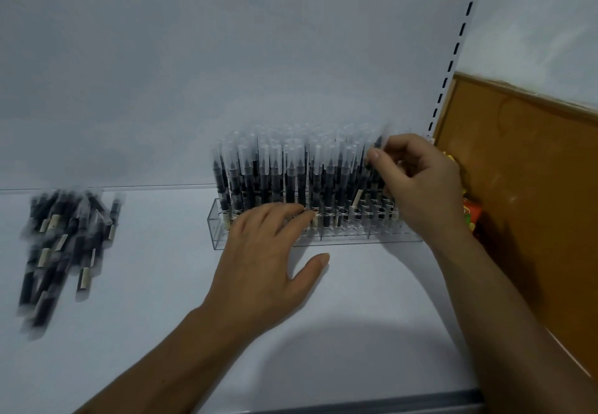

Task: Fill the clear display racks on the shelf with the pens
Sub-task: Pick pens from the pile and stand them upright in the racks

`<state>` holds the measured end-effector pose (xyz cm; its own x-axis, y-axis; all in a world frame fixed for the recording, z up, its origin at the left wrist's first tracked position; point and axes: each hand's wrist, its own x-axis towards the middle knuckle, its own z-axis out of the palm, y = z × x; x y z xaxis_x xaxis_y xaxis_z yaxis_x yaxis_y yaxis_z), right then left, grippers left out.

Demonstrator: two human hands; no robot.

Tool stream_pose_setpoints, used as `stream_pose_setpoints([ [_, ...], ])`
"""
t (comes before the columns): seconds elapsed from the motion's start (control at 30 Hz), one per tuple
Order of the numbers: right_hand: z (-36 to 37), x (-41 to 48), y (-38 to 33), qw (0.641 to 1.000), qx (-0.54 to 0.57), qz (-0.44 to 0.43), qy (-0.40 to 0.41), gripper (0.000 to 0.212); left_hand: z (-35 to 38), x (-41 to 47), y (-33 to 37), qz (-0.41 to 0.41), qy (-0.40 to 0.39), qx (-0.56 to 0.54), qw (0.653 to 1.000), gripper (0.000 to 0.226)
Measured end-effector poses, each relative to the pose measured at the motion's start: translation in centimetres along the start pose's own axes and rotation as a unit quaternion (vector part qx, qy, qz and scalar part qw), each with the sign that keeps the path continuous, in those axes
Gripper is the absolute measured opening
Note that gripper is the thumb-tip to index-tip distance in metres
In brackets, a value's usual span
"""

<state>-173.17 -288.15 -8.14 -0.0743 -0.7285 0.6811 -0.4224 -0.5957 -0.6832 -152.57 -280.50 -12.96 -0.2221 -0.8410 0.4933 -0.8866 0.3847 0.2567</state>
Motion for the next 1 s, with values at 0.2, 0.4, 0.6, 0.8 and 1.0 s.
stream_pose_setpoints([
  [0.2,0.2,-0.2,0.9,0.991,-0.085,0.036,-0.098,0.009,0.0,0.0,-0.1,0.000,0.011,-0.009,1.000,0.058],
  [0.4,0.1,-0.3,0.5,0.984,-0.117,0.069,-0.119,0.013,-0.1,0.1,-0.1,0.002,0.011,-0.028,1.000,0.058],
  [0.6,-1.0,-1.0,-1.0,0.962,-0.204,0.079,-0.161,0.018,-1.2,-0.2,-0.8,0.002,0.021,-0.072,0.997,0.054],
  [0.8,-0.4,-3.3,-3.9,0.935,-0.256,0.040,-0.244,0.017,-4.6,-1.1,-3.8,-0.035,0.048,-0.155,0.986,0.036],
  [1.0,7.4,-4.8,-8.4,0.896,-0.223,-0.053,-0.382,0.028,-9.7,-4.7,-10.3,-0.149,0.086,-0.130,0.977,0.036],
])
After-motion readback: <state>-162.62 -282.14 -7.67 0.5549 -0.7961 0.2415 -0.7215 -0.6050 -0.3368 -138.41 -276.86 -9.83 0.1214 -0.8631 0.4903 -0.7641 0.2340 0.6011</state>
